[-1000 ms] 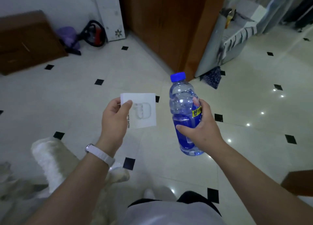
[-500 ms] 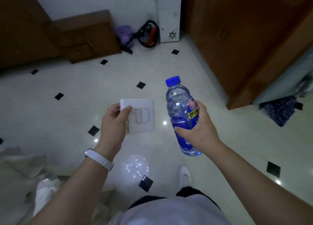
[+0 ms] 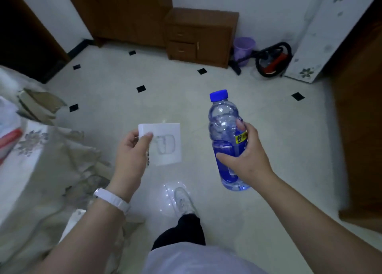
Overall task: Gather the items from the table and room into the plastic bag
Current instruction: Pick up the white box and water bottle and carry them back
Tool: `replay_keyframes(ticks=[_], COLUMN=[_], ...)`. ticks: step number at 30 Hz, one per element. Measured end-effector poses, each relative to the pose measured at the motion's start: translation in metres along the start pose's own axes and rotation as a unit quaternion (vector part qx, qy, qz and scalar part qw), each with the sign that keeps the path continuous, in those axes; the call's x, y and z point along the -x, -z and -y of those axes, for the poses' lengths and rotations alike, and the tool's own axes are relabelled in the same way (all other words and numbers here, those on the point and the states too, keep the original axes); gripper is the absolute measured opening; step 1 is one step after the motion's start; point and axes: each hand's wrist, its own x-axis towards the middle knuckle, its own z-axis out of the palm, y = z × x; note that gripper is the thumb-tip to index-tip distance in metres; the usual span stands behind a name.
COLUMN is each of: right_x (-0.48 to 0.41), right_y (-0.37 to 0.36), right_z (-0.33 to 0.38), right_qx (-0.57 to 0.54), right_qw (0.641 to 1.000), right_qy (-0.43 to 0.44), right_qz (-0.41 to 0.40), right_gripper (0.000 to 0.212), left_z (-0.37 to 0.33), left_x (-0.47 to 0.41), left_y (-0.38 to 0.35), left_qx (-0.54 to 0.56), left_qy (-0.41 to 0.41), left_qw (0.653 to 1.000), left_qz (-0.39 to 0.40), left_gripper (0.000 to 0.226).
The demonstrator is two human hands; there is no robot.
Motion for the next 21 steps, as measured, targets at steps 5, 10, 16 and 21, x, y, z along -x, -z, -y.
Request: replay_keyframes(ticks=[5,10,16,21], right_x=[-0.079,-0.165,-0.245,-0.303], right_y=[-0.057,-0.118,-0.196,-0.267], right_z=[0.026,0.071,0.123,0.151], right_qx=[0.038,0.074,0.067,0.069], right_qw=[0.997,0.992,0.985,0.97], right_qy=[0.014,0.022,0.067,0.101], right_qz=[0.067,0.098,0.144,0.21], right_gripper=[0.078,0.081,0.085,0.087], left_z=[0.008,-0.005,-0.04,-0.045], left_x=[-0.093,-0.191,-0.274,-0.318], left_y=[0.016,0.039,0.086,0.13], left_qx=[0.045,0.07,0.074,0.075], left_qy=[0.015,0.024,0.001,-0.005], left_qw=[0.998,0.996,0.992,0.982], left_qz=[-0.039,-0.056,-0.102,-0.175], left_gripper=[0.008,0.009,0.017,0.014])
